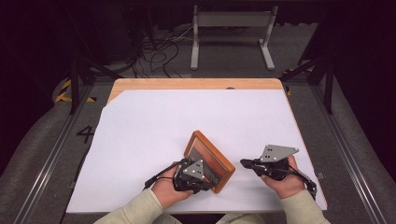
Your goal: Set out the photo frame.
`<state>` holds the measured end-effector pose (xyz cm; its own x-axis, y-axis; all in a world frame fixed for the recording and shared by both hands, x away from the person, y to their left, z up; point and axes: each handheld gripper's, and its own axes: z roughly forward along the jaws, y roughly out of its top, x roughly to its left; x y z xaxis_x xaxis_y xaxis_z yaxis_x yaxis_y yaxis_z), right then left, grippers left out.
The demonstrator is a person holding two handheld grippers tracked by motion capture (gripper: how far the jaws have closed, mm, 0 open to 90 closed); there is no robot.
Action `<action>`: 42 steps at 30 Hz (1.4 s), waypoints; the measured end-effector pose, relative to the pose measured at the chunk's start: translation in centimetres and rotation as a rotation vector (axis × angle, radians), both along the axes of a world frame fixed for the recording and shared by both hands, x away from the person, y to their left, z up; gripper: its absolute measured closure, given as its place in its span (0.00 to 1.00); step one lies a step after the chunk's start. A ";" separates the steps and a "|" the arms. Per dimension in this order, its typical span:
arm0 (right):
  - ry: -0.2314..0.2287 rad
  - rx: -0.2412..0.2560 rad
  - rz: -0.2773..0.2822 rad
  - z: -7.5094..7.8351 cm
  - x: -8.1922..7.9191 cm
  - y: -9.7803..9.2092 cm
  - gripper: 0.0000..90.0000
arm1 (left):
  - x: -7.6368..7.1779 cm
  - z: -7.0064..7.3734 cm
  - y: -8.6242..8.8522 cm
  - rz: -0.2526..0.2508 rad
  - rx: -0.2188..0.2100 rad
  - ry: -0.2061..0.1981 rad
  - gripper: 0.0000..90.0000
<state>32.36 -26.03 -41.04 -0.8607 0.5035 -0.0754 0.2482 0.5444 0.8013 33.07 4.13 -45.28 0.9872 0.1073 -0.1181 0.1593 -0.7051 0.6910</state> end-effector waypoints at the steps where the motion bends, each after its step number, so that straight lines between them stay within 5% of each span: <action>1: 0.000 0.000 0.000 0.0 0.0 0.0 1.00 | 0.0 0.0 0.0 0.000 0.000 0.000 1.00; 9: 0.059 -0.026 0.068 -0.5 -1.5 1.2 1.00 | 1.0 1.1 2.8 0.098 -0.035 0.061 0.95; 18: 0.115 -0.051 0.168 -1.1 -2.6 3.3 1.00 | 2.0 1.9 5.6 0.189 -0.057 0.035 0.95; 35: 0.190 -0.052 0.274 -2.8 -3.4 5.9 1.00 | 2.9 1.9 8.1 0.248 -0.087 0.040 0.94; 42: 0.198 -0.051 0.278 -3.7 -3.3 6.7 1.00 | 2.9 2.0 8.2 0.247 -0.092 0.044 0.94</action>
